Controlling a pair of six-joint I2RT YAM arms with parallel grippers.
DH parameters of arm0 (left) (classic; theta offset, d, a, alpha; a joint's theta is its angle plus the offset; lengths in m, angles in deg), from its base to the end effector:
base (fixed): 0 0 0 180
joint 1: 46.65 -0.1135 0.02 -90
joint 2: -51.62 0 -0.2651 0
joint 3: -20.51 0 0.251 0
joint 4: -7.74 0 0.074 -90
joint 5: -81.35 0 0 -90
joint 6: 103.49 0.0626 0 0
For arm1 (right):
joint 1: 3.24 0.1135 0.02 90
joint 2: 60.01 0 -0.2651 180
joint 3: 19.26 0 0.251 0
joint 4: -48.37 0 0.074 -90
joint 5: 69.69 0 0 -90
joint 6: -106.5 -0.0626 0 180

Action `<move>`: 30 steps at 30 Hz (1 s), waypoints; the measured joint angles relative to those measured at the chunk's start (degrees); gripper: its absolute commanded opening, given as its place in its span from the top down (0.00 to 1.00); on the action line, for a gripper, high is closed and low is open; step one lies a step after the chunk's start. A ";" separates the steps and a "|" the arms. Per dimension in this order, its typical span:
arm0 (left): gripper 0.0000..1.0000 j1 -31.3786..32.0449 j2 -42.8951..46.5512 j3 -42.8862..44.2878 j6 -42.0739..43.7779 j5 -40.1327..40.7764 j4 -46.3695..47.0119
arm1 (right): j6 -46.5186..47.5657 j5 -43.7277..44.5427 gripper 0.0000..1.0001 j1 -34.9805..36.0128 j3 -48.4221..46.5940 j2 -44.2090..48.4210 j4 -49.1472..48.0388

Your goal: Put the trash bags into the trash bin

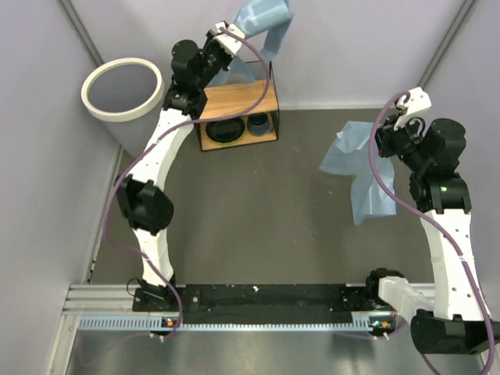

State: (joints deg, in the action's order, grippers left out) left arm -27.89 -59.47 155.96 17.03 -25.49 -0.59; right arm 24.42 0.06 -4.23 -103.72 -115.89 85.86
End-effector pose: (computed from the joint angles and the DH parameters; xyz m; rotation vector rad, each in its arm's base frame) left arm 0.4418 -0.1692 0.5014 0.7616 1.0576 -0.0144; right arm 0.2232 0.0178 0.4325 -0.3621 1.6818 0.1898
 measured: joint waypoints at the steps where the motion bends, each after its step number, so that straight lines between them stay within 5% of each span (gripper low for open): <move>1: 1.00 -0.55 -1.90 0.13 -0.09 -0.17 1.09 | 0.00 0.04 1.00 0.00 0.17 0.00 0.04; 11: 1.00 -2.99 -13.55 -4.76 4.17 -1.33 3.06 | 0.00 0.28 1.00 0.00 0.92 -0.90 0.11; 21: 0.98 -4.85 -15.06 -6.97 11.67 -2.49 2.23 | -0.02 0.24 1.00 0.00 1.27 -0.92 0.07; 25: 0.46 -6.12 -15.06 -9.44 13.49 -3.26 -0.04 | -0.02 0.00 1.00 0.00 1.27 -0.92 0.07; 30: 0.19 -6.95 -13.03 -14.05 12.00 -6.14 -2.95 | -0.04 -1.09 1.00 0.00 1.27 -0.98 0.15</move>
State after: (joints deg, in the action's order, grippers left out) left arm -34.84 -72.49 141.90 29.03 -31.64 -3.54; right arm 24.38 -1.03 -4.23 -102.45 -116.87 86.01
